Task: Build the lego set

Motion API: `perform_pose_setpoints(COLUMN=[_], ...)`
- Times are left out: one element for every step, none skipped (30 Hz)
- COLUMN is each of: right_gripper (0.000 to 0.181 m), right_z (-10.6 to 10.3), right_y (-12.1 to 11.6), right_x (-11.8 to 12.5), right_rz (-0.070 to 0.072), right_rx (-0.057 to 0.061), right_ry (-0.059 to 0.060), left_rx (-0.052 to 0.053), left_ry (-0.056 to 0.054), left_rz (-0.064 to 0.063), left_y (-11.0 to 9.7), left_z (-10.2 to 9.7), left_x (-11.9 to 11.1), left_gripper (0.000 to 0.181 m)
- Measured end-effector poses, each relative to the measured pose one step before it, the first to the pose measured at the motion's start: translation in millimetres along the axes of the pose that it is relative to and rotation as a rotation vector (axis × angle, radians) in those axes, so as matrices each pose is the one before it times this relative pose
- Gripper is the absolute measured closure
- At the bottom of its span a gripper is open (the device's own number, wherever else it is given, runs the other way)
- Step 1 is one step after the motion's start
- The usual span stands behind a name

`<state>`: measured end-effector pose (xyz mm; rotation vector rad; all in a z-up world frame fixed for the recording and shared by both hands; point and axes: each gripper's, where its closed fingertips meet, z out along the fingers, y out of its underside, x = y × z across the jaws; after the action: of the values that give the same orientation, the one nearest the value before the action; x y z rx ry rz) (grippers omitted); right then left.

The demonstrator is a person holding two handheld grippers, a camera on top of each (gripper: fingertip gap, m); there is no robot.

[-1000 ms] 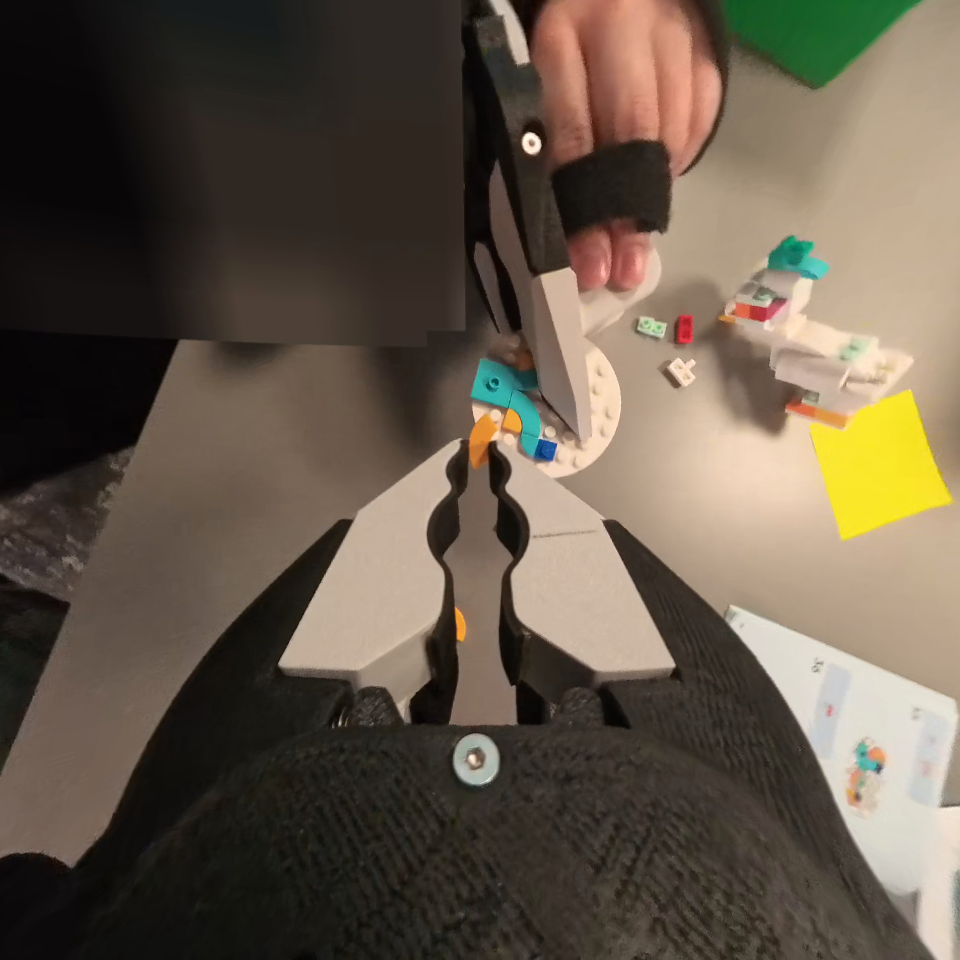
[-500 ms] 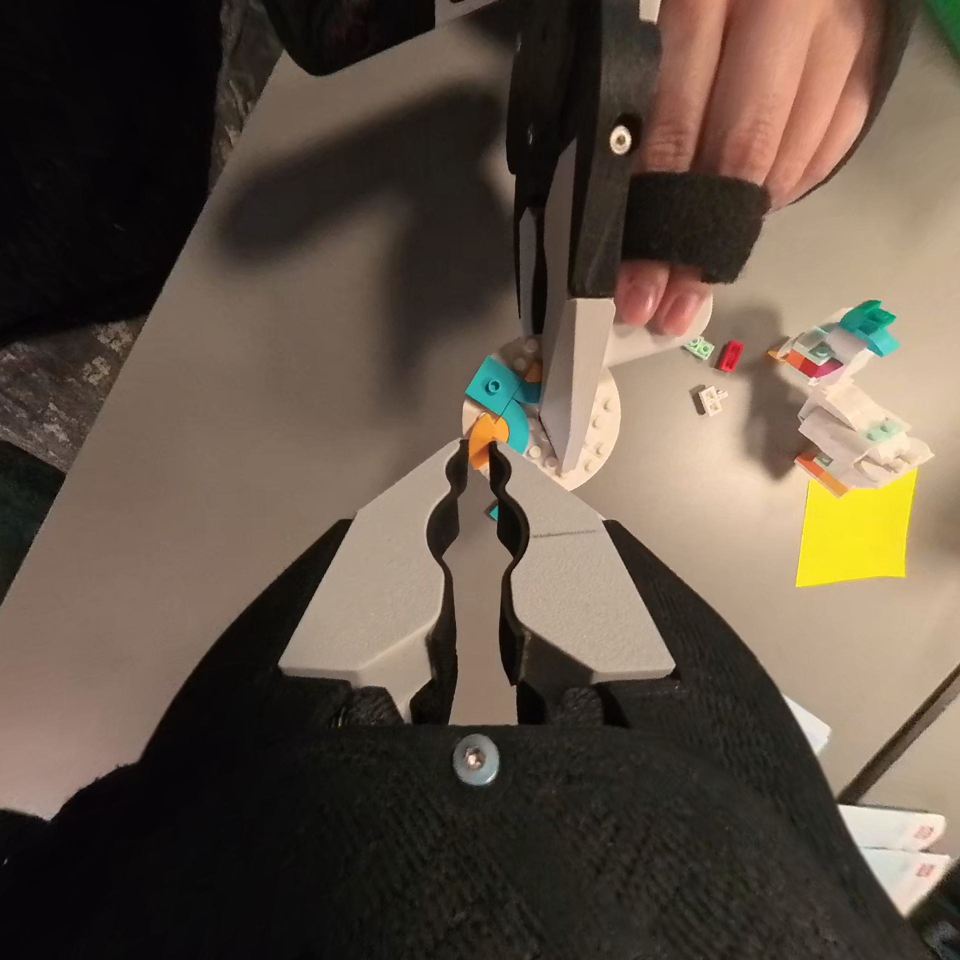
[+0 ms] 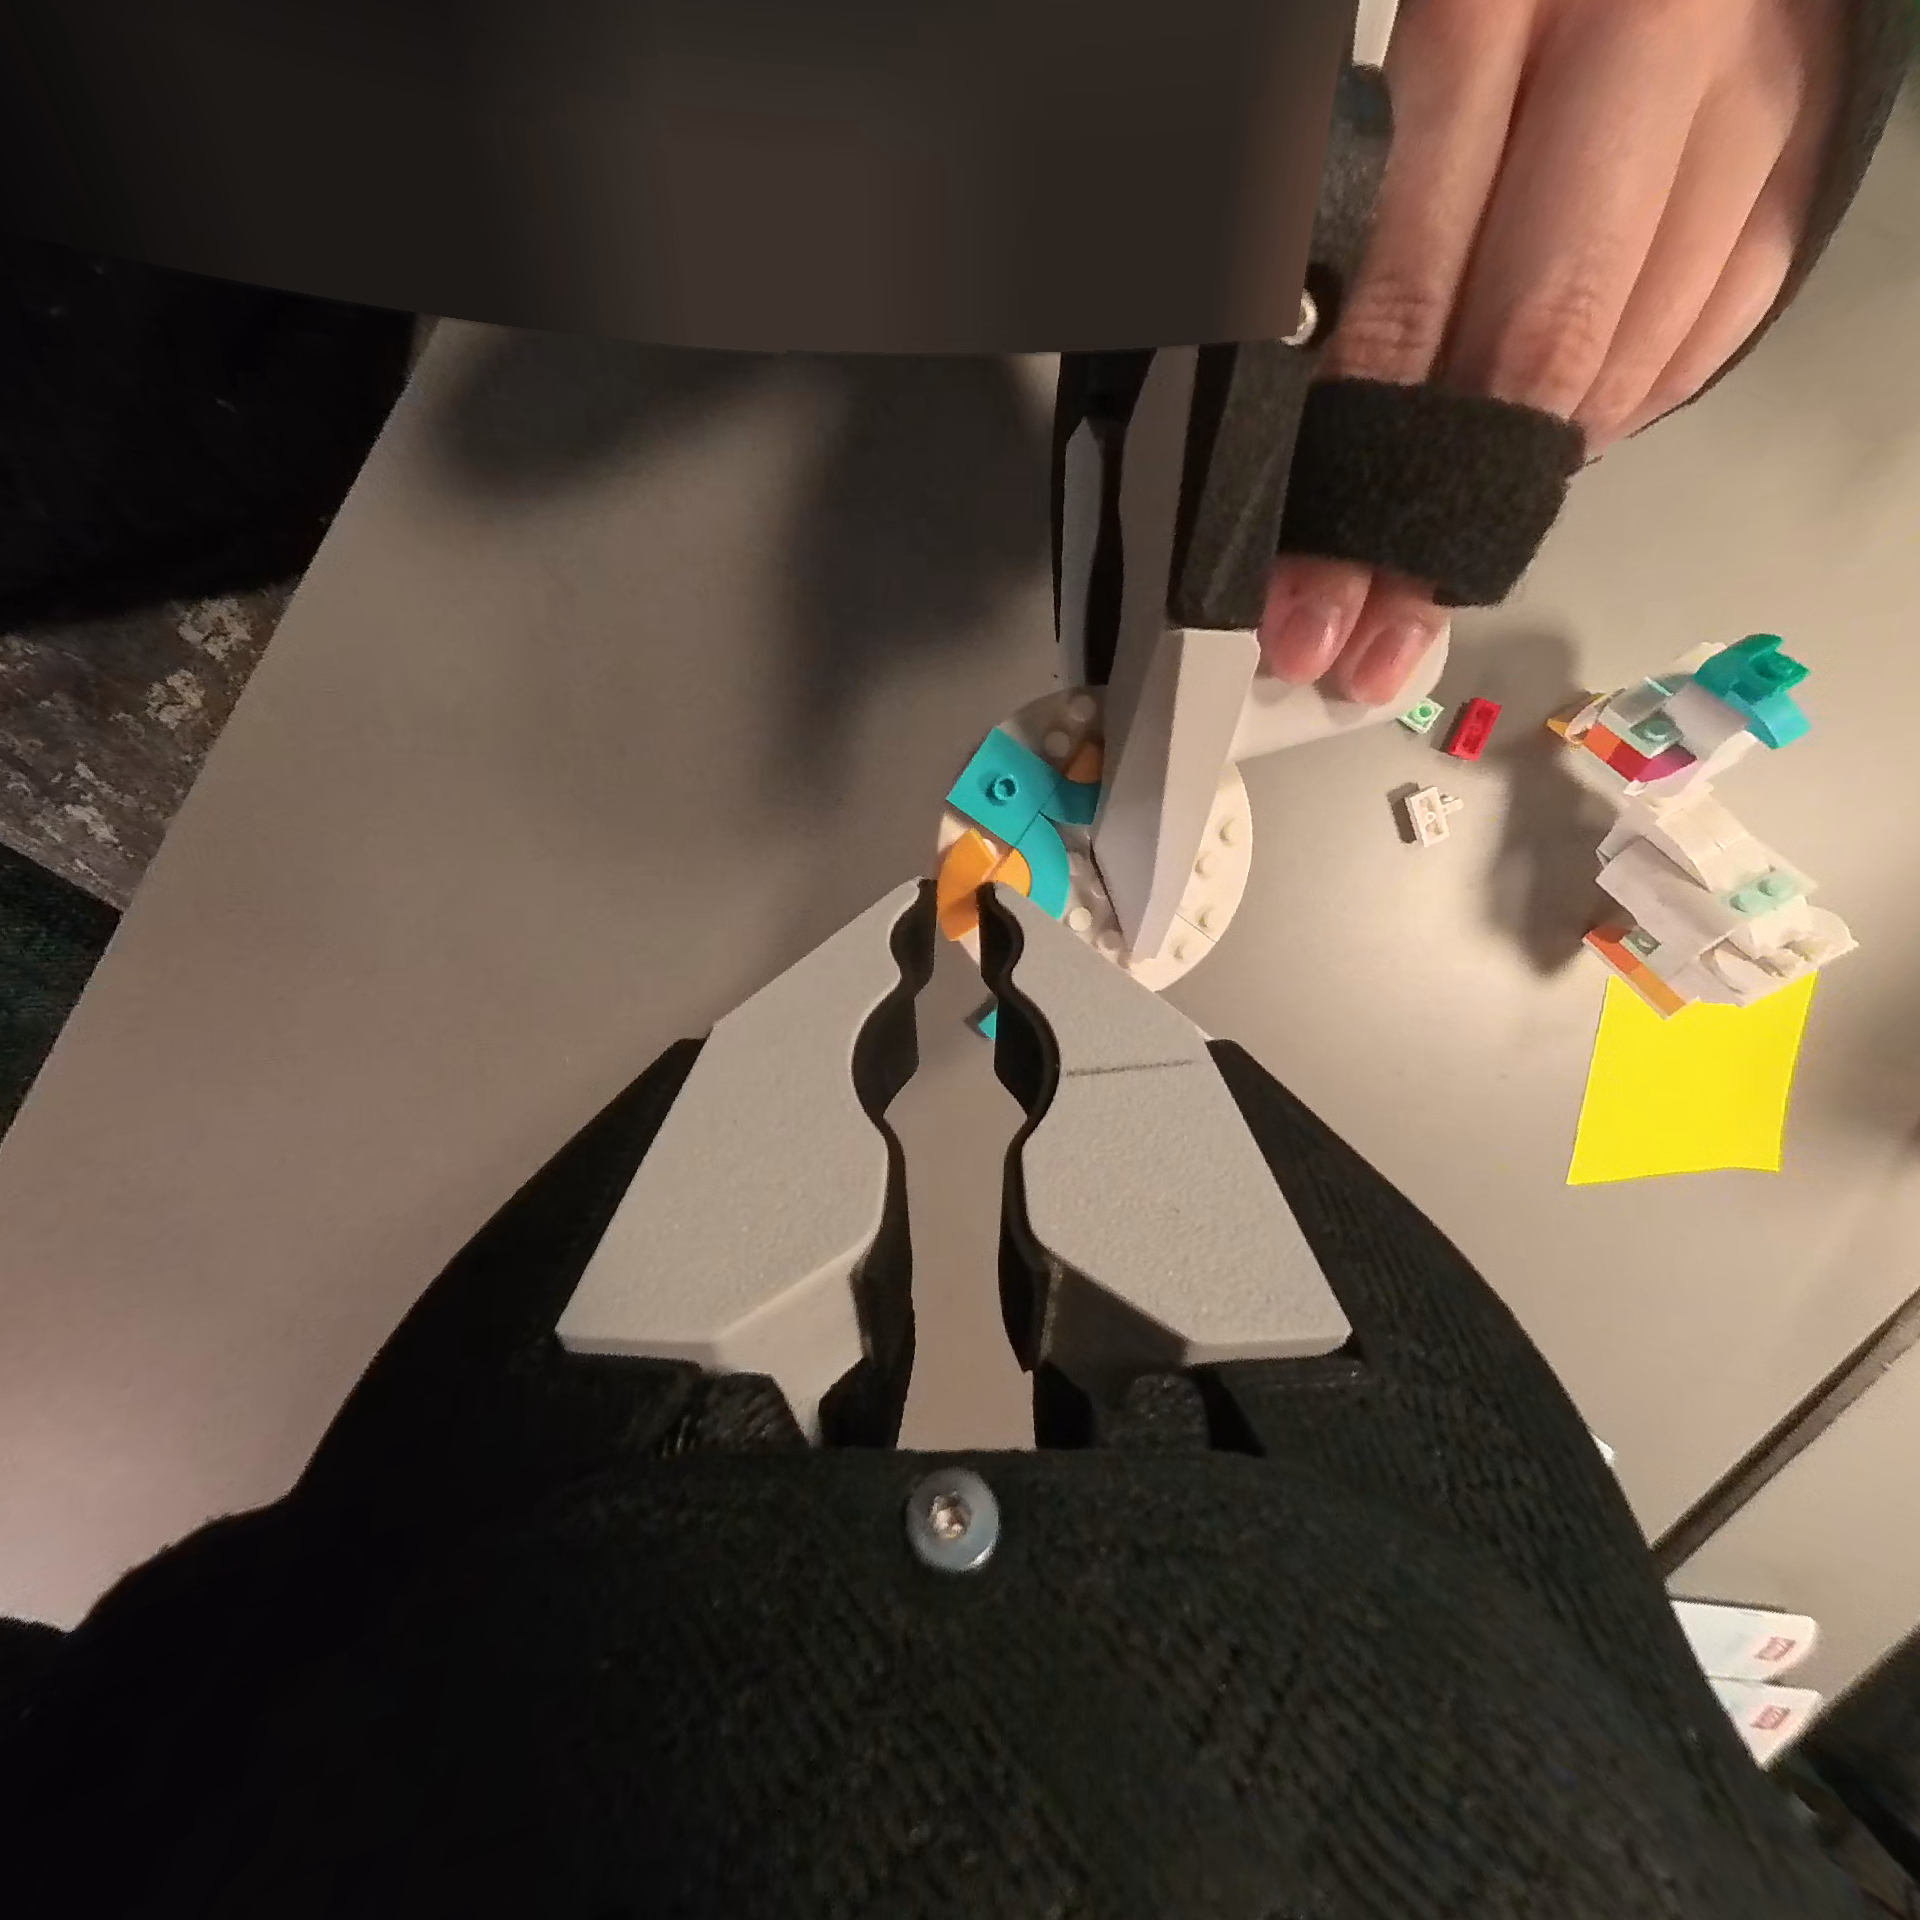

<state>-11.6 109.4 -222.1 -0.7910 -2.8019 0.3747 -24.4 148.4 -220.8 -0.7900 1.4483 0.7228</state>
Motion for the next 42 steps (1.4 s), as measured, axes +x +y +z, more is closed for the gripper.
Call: perform_pose_setpoints(right_gripper=[0.175, 0.175, 0.175, 0.175, 0.175, 0.175, 0.175, 0.175, 0.175, 0.175, 0.175, 0.175, 0.175, 0.175, 0.175, 0.175, 0.175, 0.175, 0.175, 0.175, 0.176, 0.176, 0.176, 0.176, 0.175, 0.175, 0.175, 0.175, 0.175, 0.175, 0.175, 0.175, 0.175, 0.175, 0.175, 0.175, 0.175, 0.175, 0.176, 0.176, 0.176, 0.176], right_z=[0.0, 0.02, -0.08, -0.14, -0.25, -0.3, -0.62, -0.62, -0.84, -0.9, -0.84, -0.77, -0.69, -0.52, -0.3, -0.18, -0.04, -0.11, 0.0, -0.1, -0.22, -0.27, -0.28, -0.34, -0.12, -0.1, 0.07, 0.33, 0.52, 0.66, 0.72, 0.81, 0.68, 0.5, 0.34, 0.23, 0.07, 0.05, 0.03, 0.3, 0.36, 0.51], right_y=[0.01, -0.09, -0.09, 0.06, 0.25, 0.33, 0.37, 0.44, 0.75, 0.86, 0.86, 0.7, 0.51, 0.6, 0.53, 0.21, 0.13, 0.11, 0.11, 0.11, -0.01, 0.04, -0.08, -0.29, -0.57, -0.55, 0.01, 0.66, 0.98, 1.38, 1.87, 1.72, 0.92, 0.11, -0.39, -0.64, -1.11, -1.35, -1.03, -0.64, -0.42, -0.05], right_x=[-0.6, -0.58, -0.84, -0.98, -0.99, -0.78, -0.74, -0.4, -0.18, -0.43, -0.03, 0.06, 0.18, 0.18, 0.16, 0.1, 0.08, 0.28, 0.51, 0.8, 0.76, 0.72, 0.45, 0.39, 0.05, -0.1, -0.15, -0.34, 0.06, -0.09, -0.08, -0.19, 0.02, 0.04, -0.24, -0.38, -0.22, 0.07, 0.22, 0.22, 0.22, 0.06], right_rz=[0.0015, 0.0017, 0.002, 0.0035, 0.0037, 0.0032, 0.0035, 0.0042, 0.0043, 0.0039, 0.0044, 0.0036, 0.0022, 0.002, 0.0004, -0.0013, -0.0011, -0.0018, -0.0028, -0.0041, -0.0058, -0.0072, -0.0091, -0.0109, -0.0136, -0.0151, -0.0174, -0.0219, -0.0259, -0.0275, -0.0255, -0.0251, -0.0249, -0.0251, -0.0225, -0.0162, -0.0131, -0.0129, -0.0126, -0.0121, -0.0106, -0.0092], right_rx=[0.0006, 0.001, 0.0024, 0.0024, 0.002, 0.0019, 0.0028, 0.0032, 0.0016, 0.0004, 0.0001, 0.0004, 0.0005, -0.0014, -0.0023, -0.0015, -0.0021, -0.0019, -0.0017, -0.0023, -0.0025, -0.0034, -0.0034, -0.0033, -0.0029, -0.0042, -0.0082, -0.0126, -0.0146, -0.0171, -0.0211, -0.0198, -0.0143, -0.009, -0.0053, -0.004, -0.0012, 0.0008, -0.0008, -0.0029, -0.0041, -0.0059], right_ry=[0.0028, 0.004, 0.0037, 0.0036, 0.0054, 0.0072, 0.0077, 0.009, 0.0091, 0.0064, 0.0063, 0.0064, 0.0057, 0.0045, 0.0036, 0.0026, 0.0019, 0.0019, 0.0032, 0.004, 0.004, 0.0034, 0.0019, 0.0011, -0.0002, -0.0012, -0.0007, -0.0005, 0.0042, 0.0034, 0.0028, 0.0008, 0.0016, 0.0018, -0.0019, -0.005, -0.0063, -0.0054, -0.0044, -0.0043, -0.005, -0.0052], left_rx=[-0.0034, 0.0, 0.0019, 0.0003, -0.0005, -0.0003, 0.0007, 0.0011, 0.0009, 0.0006, 0.0011, 0.0015, 0.0015, 0.0009, 0.0009, 0.0011, 0.0008, 0.0005, 0.001, 0.0014, 0.0019, 0.0018, 0.0004, 0.0007, 0.0012, 0.0007, 0.0004, 0.0009, 0.0008, 0.0008, 0.0012, 0.0011, 0.0014, 0.0012, 0.0006, 0.0014, 0.0012, 0.0016, 0.0017, 0.0016, 0.0011, 0.0], left_ry=[-0.0001, -0.0004, -0.0005, 0.0003, 0.0001, -0.0006, -0.0002, -0.0004, 0.0001, 0.0001, -0.0002, 0.0008, 0.0001, -0.0007, -0.0002, -0.001, -0.0012, -0.0007, -0.0008, -0.0002, -0.0005, 0.0003, 0.0001, 0.0002, 0.001, 0.0002, -0.0004, 0.0004, 0.0004, -0.0004, -0.0004, -0.0001, -0.0006, 0.0007, 0.001, 0.0012, 0.0003, 0.0002, 0.0, -0.0003, 0.0007, 0.0019], left_rz=[0.0018, 0.001, -0.0007, -0.0012, 0.0008, 0.0006, -0.0005, -0.0008, -0.0004, 0.0003, 0.0003, -0.0005, -0.0002, 0.0003, 0.0003, -0.0003, -0.0007, 0.0, 0.0001, -0.0003, -0.0007, -0.0007, 0.0002, 0.0003, -0.0005, -0.0006, -0.0005, -0.0006, 0.0001, 0.0004, -0.0002, -0.0009, -0.0012, -0.0006, 0.0008, 0.0017, 0.0012, -0.0002, -0.0005, 0.0008, 0.0012, 0.0009], left_y=[0.63, 0.0, -0.3, -0.11, 0.08, 0.05, -0.09, -0.19, -0.19, -0.22, -0.29, -0.33, -0.4, -0.18, -0.23, -0.21, -0.14, -0.04, -0.12, -0.37, -0.36, -0.28, -0.11, -0.15, -0.21, -0.16, -0.11, -0.19, -0.17, -0.23, -0.29, -0.28, -0.32, -0.23, -0.22, -0.38, -0.36, -0.5, -0.5, -0.48, -0.35, -0.14], left_z=[0.15, 0.0, -0.09, -0.07, -0.03, -0.02, 0.04, -0.14, -0.02, 0.02, 0.05, -0.06, 0.0, -0.02, -0.1, 0.0, -0.17, -0.11, -0.07, -0.14, -0.17, -0.1, -0.05, -0.03, -0.13, -0.03, -0.06, -0.01, -0.03, -0.1, -0.08, -0.09, -0.07, 0.0, 0.02, 0.0, -0.01, 0.07, -0.06, -0.07, -0.02, -0.01], left_x=[0.15, -0.03, -0.11, -0.07, 0.06, -0.02, -0.09, -0.1, -0.06, 0.09, 0.06, 0.15, 0.13, -0.11, 0.06, -0.12, -0.21, -0.1, -0.11, 0.0, -0.11, 0.0, 0.1, 0.01, 0.18, 0.08, -0.12, 0.1, 0.06, 0.02, -0.14, -0.14, -0.08, 0.05, 0.19, 0.36, 0.17, 0.05, 0.05, -0.08, 0.23, 0.41], left_gripper=[0.177, 0.177, 0.177, 0.177, 0.177, 0.177, 0.177, 0.177, 0.177, 0.178, 0.177, 0.177, 0.177, 0.178, 0.178, 0.178, 0.178, 0.178, 0.178, 0.178, 0.178, 0.178, 0.177, 0.177, 0.178, 0.178, 0.178, 0.177, 0.178, 0.177, 0.178, 0.178, 0.177, 0.178, 0.178, 0.178, 0.178, 0.178, 0.178, 0.178, 0.178, 0.178])
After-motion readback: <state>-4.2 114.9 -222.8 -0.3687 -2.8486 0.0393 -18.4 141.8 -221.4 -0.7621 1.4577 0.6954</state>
